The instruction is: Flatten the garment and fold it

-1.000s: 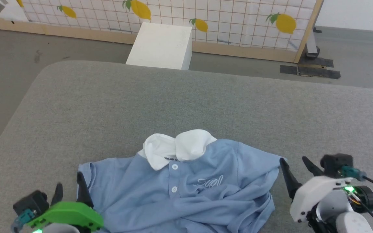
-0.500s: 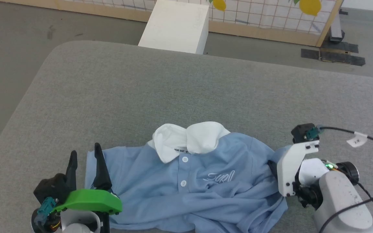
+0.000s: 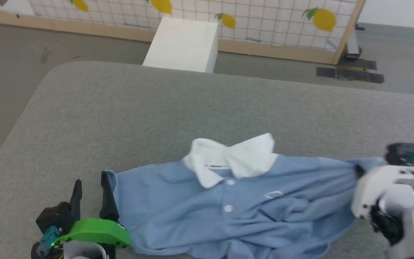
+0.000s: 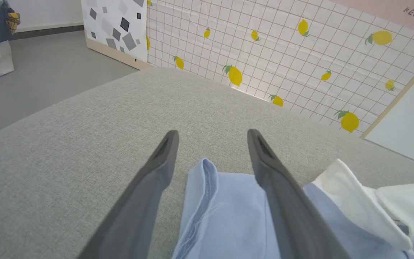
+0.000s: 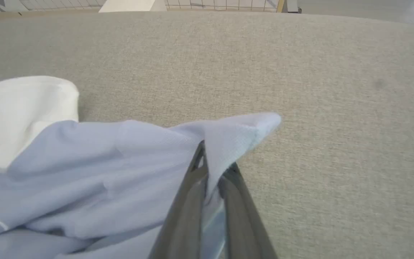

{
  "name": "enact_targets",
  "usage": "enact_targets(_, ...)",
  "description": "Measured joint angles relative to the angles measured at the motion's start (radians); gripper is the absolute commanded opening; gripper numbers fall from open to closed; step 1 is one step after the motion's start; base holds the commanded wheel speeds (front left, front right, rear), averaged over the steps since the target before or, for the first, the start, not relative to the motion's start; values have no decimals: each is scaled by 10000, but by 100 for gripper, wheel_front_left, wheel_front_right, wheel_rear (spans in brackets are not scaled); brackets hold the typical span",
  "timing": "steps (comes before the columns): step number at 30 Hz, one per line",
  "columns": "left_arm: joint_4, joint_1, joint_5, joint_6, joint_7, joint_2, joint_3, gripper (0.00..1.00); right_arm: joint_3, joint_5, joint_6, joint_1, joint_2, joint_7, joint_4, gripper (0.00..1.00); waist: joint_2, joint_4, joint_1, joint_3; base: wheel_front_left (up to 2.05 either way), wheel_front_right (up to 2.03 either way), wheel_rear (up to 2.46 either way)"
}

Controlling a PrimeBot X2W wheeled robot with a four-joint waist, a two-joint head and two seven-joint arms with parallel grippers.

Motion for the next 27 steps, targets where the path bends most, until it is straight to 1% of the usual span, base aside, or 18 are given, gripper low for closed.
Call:
enact_targets(4, 192, -10, 92, -130, 0, -88, -15, 100, -1118, -150, -2, 775, -12, 453, -1026, 0, 0, -407, 0, -168, 0, 0, 0)
enact_targets(6, 276, -28, 167, -180, -6, -109, -38, 100, -1547, -100, 0, 1065, -19, 729, -1313, 0, 0, -616, 0, -216, 0, 0, 0)
enact_targets(11, 713, -237, 182, -278, 8, -140, -221, 100, -2121, 274, 0, 1608, -29, 1020, -1325, 0, 0, -1129, 0, -236, 0, 0, 0)
enact_targets(12, 830, -326, 171, -280, 82, -142, -261, 100, -2155, 355, 0, 1654, -27, 959, -1243, 11, 0, -1231, 0, -221, 0, 0, 0)
enact_targets(13, 955, -423, 173, -280, 190, -140, -299, 100, -2144, 504, 0, 1658, -25, 819, -1139, 88, 0, -1329, 0, -202, 0, 0, 0)
enact_targets(14, 1087, -542, 173, -280, 307, -138, -349, 100, -2136, 631, 0, 1658, -29, 656, -1030, 100, 0, -1421, 0, -179, 0, 0, 0)
enact_targets(19, 1994, -1330, 173, -230, 1383, -58, -477, 100, -1628, 1085, -2, 1677, -44, -562, -698, 100, 0, -1816, 0, -52, 0, 0, 0)
enact_targets(24, 3055, -2170, 171, 389, 2742, 115, -351, 100, -679, 1216, -2, 1932, -31, -2123, -901, 100, 0, -2180, 0, 50, 0, 0, 0)
enact_targets(27, 3492, -2539, 165, 677, 3388, 259, -299, 100, -305, 1174, -2, 2134, -36, -2815, -1168, 100, 0, -2373, 0, 110, 0, 0, 0)
